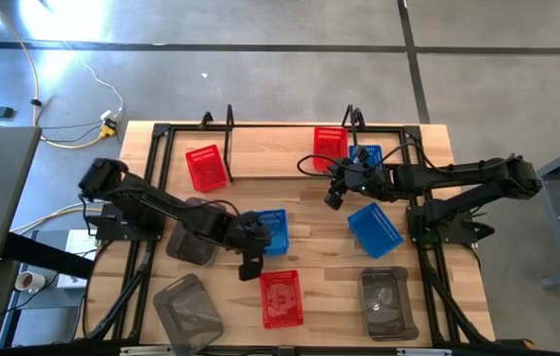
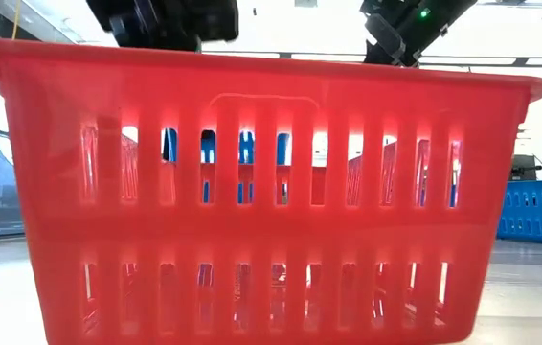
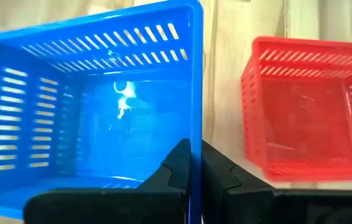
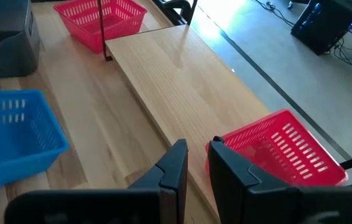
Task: Stack baskets on shelf by color
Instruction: Put the bottom left blue bin on the shelf
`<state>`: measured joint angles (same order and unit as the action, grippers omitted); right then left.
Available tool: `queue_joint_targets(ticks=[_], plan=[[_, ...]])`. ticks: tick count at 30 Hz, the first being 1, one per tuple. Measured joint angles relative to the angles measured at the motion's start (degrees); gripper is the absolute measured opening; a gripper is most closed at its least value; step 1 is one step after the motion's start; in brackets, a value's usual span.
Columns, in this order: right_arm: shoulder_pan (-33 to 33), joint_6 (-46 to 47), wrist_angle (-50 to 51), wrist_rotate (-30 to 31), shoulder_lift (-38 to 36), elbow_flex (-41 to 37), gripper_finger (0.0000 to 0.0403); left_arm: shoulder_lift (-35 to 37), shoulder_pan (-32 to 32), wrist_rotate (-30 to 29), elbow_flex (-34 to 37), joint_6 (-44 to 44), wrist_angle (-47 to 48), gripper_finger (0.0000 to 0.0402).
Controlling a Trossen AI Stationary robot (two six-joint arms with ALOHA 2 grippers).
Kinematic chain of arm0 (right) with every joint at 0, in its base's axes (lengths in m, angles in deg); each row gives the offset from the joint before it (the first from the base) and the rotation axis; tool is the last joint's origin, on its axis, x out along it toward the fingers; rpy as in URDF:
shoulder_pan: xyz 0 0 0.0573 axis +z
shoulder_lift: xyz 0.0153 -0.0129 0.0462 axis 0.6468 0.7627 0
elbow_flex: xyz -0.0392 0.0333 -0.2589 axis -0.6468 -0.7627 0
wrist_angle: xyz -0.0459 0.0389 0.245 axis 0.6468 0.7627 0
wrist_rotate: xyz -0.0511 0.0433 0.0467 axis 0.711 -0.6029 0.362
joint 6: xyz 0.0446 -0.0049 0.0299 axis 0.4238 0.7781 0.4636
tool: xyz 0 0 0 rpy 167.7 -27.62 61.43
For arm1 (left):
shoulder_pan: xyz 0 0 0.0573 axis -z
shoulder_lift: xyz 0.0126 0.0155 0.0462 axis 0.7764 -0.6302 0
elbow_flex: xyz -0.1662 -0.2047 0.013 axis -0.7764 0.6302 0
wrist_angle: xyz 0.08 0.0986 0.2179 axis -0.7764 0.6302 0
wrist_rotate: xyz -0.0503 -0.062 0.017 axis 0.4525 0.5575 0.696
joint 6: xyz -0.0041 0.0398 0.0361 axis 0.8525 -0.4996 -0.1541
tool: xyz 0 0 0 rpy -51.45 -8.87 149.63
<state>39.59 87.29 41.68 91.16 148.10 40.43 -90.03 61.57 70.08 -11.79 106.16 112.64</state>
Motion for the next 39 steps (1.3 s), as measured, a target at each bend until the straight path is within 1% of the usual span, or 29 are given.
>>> queue_joint_targets(ticks=[2,5,7,9,11,13,17,24,28,32,39], plan=[[0.0,-0.1,0.0,-0.8,0.0,0.0,0.0053,2.3,0.0,-1.4,-0.7,-1.6,2.0,0.0002],[0.0,-0.1,-0.1,-2.4,0.0,0.0,0.0053,6.0,-0.1,-5.8,-1.1,-4.4,4.7,0.0001],[0.0,-0.1,-0.1,-2.6,0.0,0.0,0.0053,8.1,-0.3,-8.4,-1.2,-7.7,5.1,0.0001],[0.0,-0.1,-0.2,-2.6,0.0,0.0,0.0053,10.6,-1.1,-9.6,-1.1,-11.0,7.7,0.0001],[0.0,-0.1,0.0,-2.6,0.0,0.0,0.0053,12.1,-2.3,-10.4,-1.2,-13.4,8.3,0.0001],[0.0,-0.1,-0.3,-2.6,0.0,0.0,0.0053,13.6,-4.1,-11.6,-1.1,-15.5,11.3,0.0001],[0.0,-0.1,-0.5,-2.4,0.0,0.0,0.0053,15.5,-8.0,-13.6,-1.1,-20.4,12.8,0.0001],[0.0,-0.1,-1.1,-2.1,0.0,0.0,0.0053,16.3,-15.8,-13.7,-1.2,-31.2,12.3,0.0001],[0.0,-0.1,-1.2,-2.1,0.0,0.0,0.0053,16.3,-20.0,-13.5,-1.1,-36.0,12.3,0.0001],[0.0,0.0,-1.6,-2.0,0.0,0.0,0.0053,16.3,-23.6,-12.7,-1.1,-39.3,12.3,0.0001],[0.0,0.0,-1.8,-2.0,0.0,0.0,0.0053,15.9,-27.9,-8.7,-1.1,-43.1,13.0,0.0000]])
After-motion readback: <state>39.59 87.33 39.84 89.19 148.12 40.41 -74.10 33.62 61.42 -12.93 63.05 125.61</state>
